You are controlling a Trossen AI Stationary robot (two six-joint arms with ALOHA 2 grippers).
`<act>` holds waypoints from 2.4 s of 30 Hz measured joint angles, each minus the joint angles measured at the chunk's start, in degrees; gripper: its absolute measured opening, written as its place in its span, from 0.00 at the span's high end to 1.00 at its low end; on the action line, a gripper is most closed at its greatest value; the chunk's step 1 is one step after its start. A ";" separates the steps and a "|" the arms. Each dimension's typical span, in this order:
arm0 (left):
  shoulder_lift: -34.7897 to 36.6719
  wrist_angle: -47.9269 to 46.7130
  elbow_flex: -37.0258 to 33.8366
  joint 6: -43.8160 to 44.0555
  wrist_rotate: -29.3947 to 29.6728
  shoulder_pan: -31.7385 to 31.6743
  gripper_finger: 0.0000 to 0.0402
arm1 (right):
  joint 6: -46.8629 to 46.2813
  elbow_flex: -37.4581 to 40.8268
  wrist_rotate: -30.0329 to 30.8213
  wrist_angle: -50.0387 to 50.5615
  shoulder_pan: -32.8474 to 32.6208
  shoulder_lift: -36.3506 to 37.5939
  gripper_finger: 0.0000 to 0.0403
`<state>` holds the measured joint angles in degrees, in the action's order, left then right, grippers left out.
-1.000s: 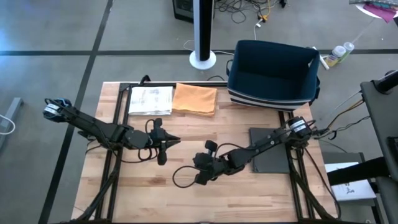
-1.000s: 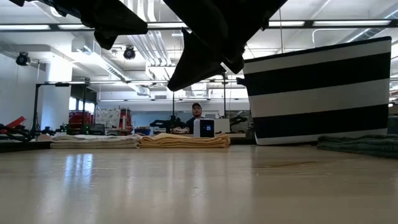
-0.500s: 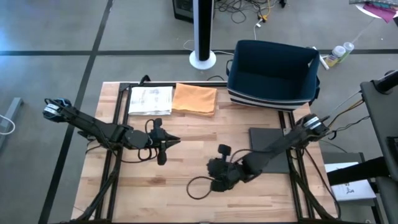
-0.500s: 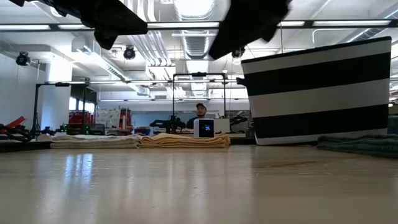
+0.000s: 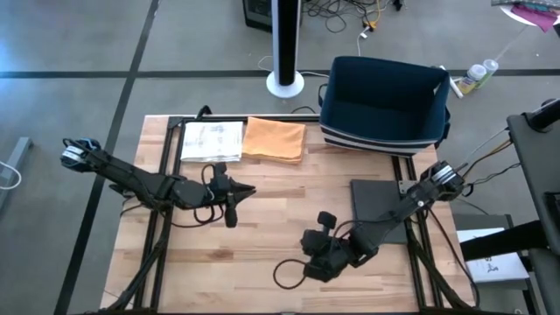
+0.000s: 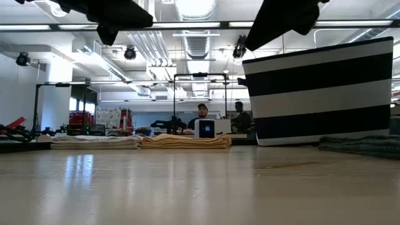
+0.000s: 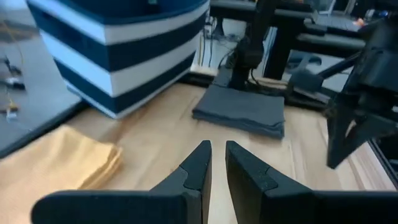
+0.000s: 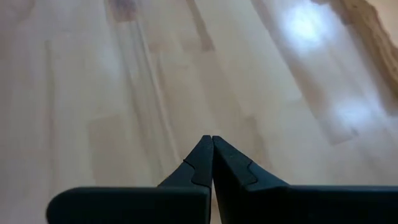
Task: Fold towel
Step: Stack the yellow towel on the white towel
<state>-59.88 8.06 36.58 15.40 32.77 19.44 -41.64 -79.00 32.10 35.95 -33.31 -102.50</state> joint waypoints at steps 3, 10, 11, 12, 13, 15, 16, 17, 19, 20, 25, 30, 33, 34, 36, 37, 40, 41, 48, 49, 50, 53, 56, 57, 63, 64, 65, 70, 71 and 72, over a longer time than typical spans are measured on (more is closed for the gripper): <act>0.17 1.10 0.39 -4.74 0.34 -0.04 0.90 | -1.55 -0.01 0.04 -1.07 -0.55 -0.22 1.00; 0.13 0.95 4.09 -6.67 0.83 -0.18 0.90 | -1.78 0.00 2.18 -2.83 -0.56 -0.37 1.00; 0.13 0.09 4.72 -7.61 2.00 -0.31 0.90 | -1.58 0.00 3.17 -3.26 -0.56 -0.37 1.00; 0.15 -1.76 5.37 -8.11 3.90 -0.54 0.90 | -1.41 0.00 4.46 -4.03 -0.56 -0.37 1.00; 0.29 -4.98 5.97 -7.79 6.30 -0.89 0.90 | -1.41 0.00 5.70 -4.79 -0.56 -0.37 1.00; 0.37 -12.61 7.03 -2.95 10.39 -2.33 0.90 | -1.18 0.15 8.45 -6.71 -0.81 -0.50 1.00; 0.37 -17.02 7.54 0.52 11.06 -3.47 0.90 | -0.71 0.15 10.24 -8.15 -0.97 -0.92 1.00; 0.40 -21.66 7.97 4.29 11.11 -4.80 0.90 | 0.19 0.18 12.37 -9.99 -1.23 -1.33 1.00; 0.46 -31.14 8.55 11.78 11.16 -7.57 0.90 | 2.96 0.26 16.43 -14.42 -1.91 -2.85 1.00; 0.45 -35.20 8.66 15.53 11.23 -9.09 0.90 | 4.63 0.26 17.86 -17.25 -2.04 -3.87 1.00; 0.34 -46.51 8.31 23.41 11.58 -16.29 0.86 | 11.80 0.29 19.39 -28.76 -1.89 -10.61 1.00; -1.01 -46.02 8.42 23.48 2.78 -23.87 0.83 | 16.98 0.31 15.68 -38.83 -0.76 -16.94 0.97; -4.08 -46.43 8.76 22.95 -1.01 -31.32 0.80 | 18.99 0.31 12.70 -44.73 0.01 -19.67 0.90; -5.39 -46.62 8.76 22.24 -2.14 -34.17 0.79 | 20.29 0.31 11.33 -46.23 0.22 -20.36 0.86; -8.14 -46.70 8.72 20.14 -5.41 -39.40 0.75 | 21.58 0.31 9.78 -47.82 0.57 -21.36 0.80; -9.62 -46.61 8.72 18.45 -7.56 -41.64 0.73 | 21.45 0.31 9.88 -47.83 0.66 -21.58 0.77; -13.63 -45.46 8.70 14.01 -12.93 -45.90 0.67 | 20.00 0.31 9.64 -48.34 0.80 -21.92 0.68; -14.61 -45.17 8.69 12.88 -13.94 -46.65 0.65 | 20.03 0.31 9.81 -48.31 0.80 -21.92 0.66; -18.72 -44.36 8.72 10.29 -14.19 -47.46 0.53 | 22.22 0.35 11.59 -48.23 0.73 -22.35 0.58; -18.80 -44.53 8.72 10.24 -14.13 -47.47 0.53 | 23.29 0.39 11.87 -48.09 0.73 -22.44 0.58; -18.70 -44.52 8.72 10.01 -14.11 -47.47 0.52 | 24.32 0.40 12.42 -47.11 0.70 -22.43 0.58; -17.26 -44.72 8.72 8.59 -14.02 -47.47 0.51 | 25.30 0.55 14.51 -36.46 0.05 -19.50 0.59; -14.43 -45.29 8.72 8.00 -13.99 -47.38 0.52 | 19.30 0.46 18.54 -21.20 -0.74 -14.05 0.61; -13.38 -45.29 8.72 7.78 -14.23 -47.33 0.53 | 15.82 0.46 20.04 -15.76 -0.98 -12.44 0.61; -5.94 -41.65 8.66 6.36 -17.50 -46.04 0.59 | -8.99 0.55 29.44 12.31 -2.53 -2.14 0.63; -4.74 -40.11 8.66 5.86 -18.13 -45.79 0.60 | -12.65 0.53 31.57 15.78 -2.75 -0.04 0.63; -3.61 -37.88 8.66 5.49 -19.06 -45.52 0.61 | -15.68 0.48 33.05 18.37 -2.88 1.81 0.63; 1.06 -25.28 7.15 3.74 -24.88 -43.15 0.64 | -17.24 0.53 33.92 21.03 -1.77 8.32 0.61; 1.89 -22.99 6.72 3.12 -25.75 -42.52 0.65 | -16.47 0.53 33.79 20.65 -1.63 9.14 0.60; 2.72 -20.97 6.18 2.39 -26.49 -41.71 0.66 | -15.59 0.53 33.29 20.89 -1.56 10.04 0.60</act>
<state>-57.16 -12.91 42.75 17.79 6.28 -22.27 -57.22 -78.48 65.39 56.85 -34.87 -92.46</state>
